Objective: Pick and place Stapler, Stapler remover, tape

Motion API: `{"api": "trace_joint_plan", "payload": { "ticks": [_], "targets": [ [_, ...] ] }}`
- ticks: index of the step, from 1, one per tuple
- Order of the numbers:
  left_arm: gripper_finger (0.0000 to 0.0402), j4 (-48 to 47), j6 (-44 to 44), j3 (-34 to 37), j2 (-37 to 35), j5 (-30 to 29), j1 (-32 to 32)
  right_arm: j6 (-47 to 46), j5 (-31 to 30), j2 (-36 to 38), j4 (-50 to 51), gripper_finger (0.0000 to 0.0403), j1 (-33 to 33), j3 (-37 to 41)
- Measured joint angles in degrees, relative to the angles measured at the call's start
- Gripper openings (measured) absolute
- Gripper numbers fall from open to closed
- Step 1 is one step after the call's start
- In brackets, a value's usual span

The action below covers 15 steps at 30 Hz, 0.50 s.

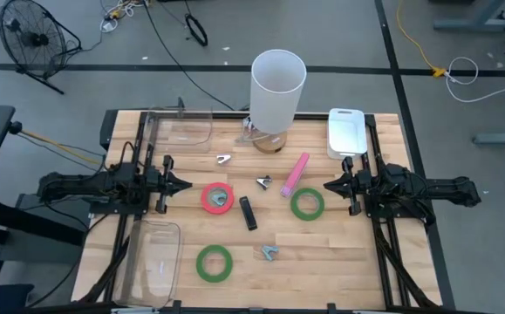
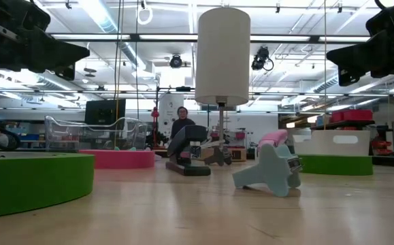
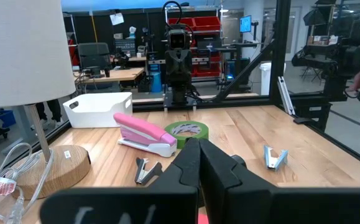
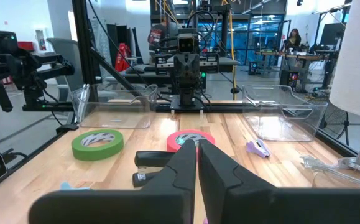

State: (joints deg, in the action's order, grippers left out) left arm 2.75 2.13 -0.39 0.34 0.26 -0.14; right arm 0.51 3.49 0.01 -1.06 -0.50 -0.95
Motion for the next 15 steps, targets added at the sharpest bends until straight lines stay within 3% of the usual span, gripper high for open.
{"api": "trace_joint_plan", "payload": {
  "ticks": [12,15],
  "targets": [
    [0.0003,-0.01,0.01,-0.01,0.02,0.0,0.01,-1.72,0.0,0.0,-8.84,0.0022,0.0,0.02],
    [0.0003,-0.01,0.01,0.01,0.02,0.0,0.0,-7.49,0.26,0.0,-14.41,0.0022,0.0,0.0]
  ]
}}
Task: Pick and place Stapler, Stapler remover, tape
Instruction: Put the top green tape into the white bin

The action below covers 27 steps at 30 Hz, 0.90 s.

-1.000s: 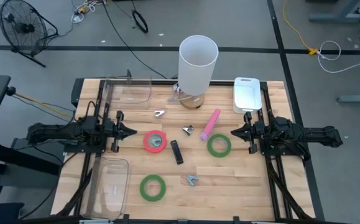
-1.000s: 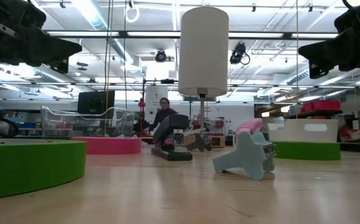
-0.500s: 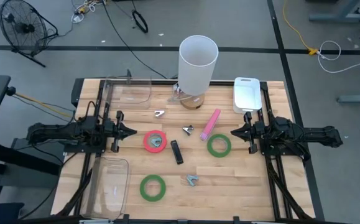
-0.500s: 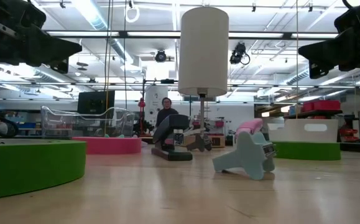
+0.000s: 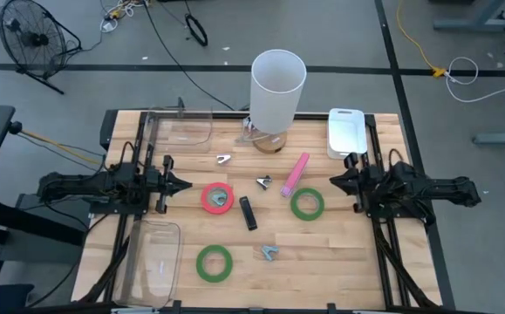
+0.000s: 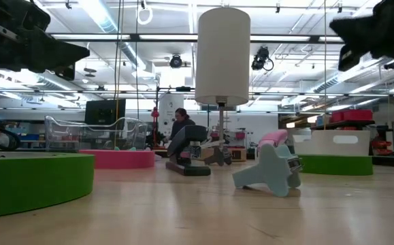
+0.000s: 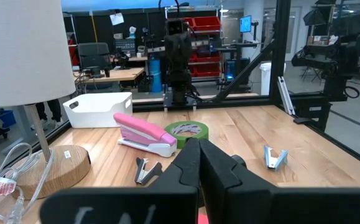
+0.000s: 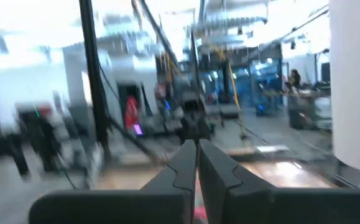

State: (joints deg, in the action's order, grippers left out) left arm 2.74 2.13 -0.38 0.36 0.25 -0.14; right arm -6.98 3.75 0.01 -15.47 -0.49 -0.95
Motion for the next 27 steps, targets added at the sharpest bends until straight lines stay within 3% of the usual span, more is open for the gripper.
{"api": "trace_joint_plan", "payload": {
  "ticks": [11,22,27],
  "targets": [
    [0.0003,0.0,0.0,-0.02,0.0,0.0,0.01,-19.33,0.2,0.0,-14.29,0.0022,0.0,0.0],
    [0.0003,0.0,-0.01,0.0,-0.01,0.0,0.0,-22.59,-3.17,0.0,-29.97,0.0021,0.0,0.0],
    [0.0003,0.0,-0.02,0.0,0.0,0.02,0.0,-23.27,-5.03,0.0,-30.24,0.0021,0.0,-1.85]
  ]
}}
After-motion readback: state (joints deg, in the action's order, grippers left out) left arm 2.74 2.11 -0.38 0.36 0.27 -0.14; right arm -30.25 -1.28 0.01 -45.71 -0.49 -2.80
